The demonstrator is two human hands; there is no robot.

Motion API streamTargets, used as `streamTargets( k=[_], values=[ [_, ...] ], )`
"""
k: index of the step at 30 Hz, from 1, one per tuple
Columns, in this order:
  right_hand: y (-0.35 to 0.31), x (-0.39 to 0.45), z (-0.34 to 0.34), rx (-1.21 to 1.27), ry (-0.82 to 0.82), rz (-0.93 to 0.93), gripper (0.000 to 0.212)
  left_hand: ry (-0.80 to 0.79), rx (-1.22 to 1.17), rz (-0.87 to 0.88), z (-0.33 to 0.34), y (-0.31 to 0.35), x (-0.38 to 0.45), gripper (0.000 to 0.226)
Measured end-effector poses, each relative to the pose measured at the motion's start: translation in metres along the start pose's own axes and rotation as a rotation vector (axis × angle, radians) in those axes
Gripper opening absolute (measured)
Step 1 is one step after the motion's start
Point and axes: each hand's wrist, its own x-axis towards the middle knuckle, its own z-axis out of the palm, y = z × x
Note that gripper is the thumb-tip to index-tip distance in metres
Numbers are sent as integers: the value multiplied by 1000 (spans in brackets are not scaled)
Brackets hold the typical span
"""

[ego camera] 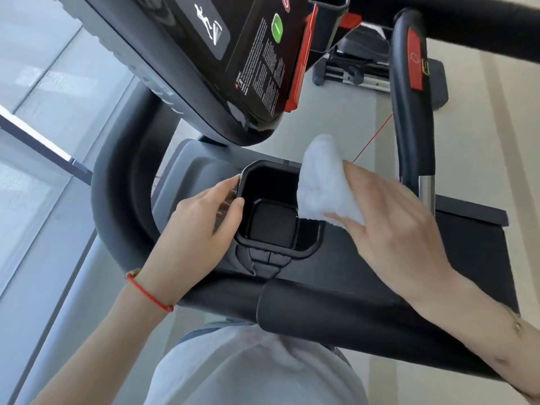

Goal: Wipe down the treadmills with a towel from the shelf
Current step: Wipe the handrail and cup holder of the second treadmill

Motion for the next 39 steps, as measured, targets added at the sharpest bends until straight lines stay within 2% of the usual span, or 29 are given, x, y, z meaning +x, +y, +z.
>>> streamTargets(
  k=[3, 5, 7, 9, 12, 16, 18, 20, 23, 24, 28, 33, 37, 39],
  values=[
    [-10, 5, 2, 9, -160, 79, 28, 3, 11, 17, 1, 0, 0, 49],
    [-17, 6, 8, 154, -370, 224, 34, 10, 17, 20, 1, 0, 0, 51],
    [-19, 4, 15, 338, -451, 352, 49, 19, 24, 26, 2, 1, 0, 51],
    [-20, 3, 20, 457, -463, 430, 56, 29, 30, 24, 3, 2, 0, 49],
    [-21, 4, 25, 507, -413, 465, 49, 47, 33, 20, 3, 3, 1, 51],
    [-6, 20, 18, 529, -130, 518, 40, 59, 31, 16, 3, 4, 1, 49],
    [7, 31, 13, 506, -41, 497, 40, 60, 39, 13, 3, 3, 1, 46],
    [12, 41, 17, 478, -135, 457, 42, 53, 40, 12, 4, 3, 2, 46],
    [9, 44, 36, 467, -497, 358, 47, 48, 28, 11, 3, 3, 1, 47],
    [8, 42, 41, 477, -565, 319, 47, 47, 25, 11, 3, 3, 1, 46],
    [14, 50, 47, 496, -568, 250, 44, 48, 19, 23, 3, 3, 1, 44],
    [9, 75, 62, 330, -633, 142, 43, 47, 24, 30, 4, 3, 2, 46],
    [22, 37, 48, 338, -513, 263, 41, 50, 23, 14, 3, 3, 1, 46],
    [24, 31, 46, 386, -522, 311, 38, 54, 30, 21, 3, 3, 2, 44]
  ],
)
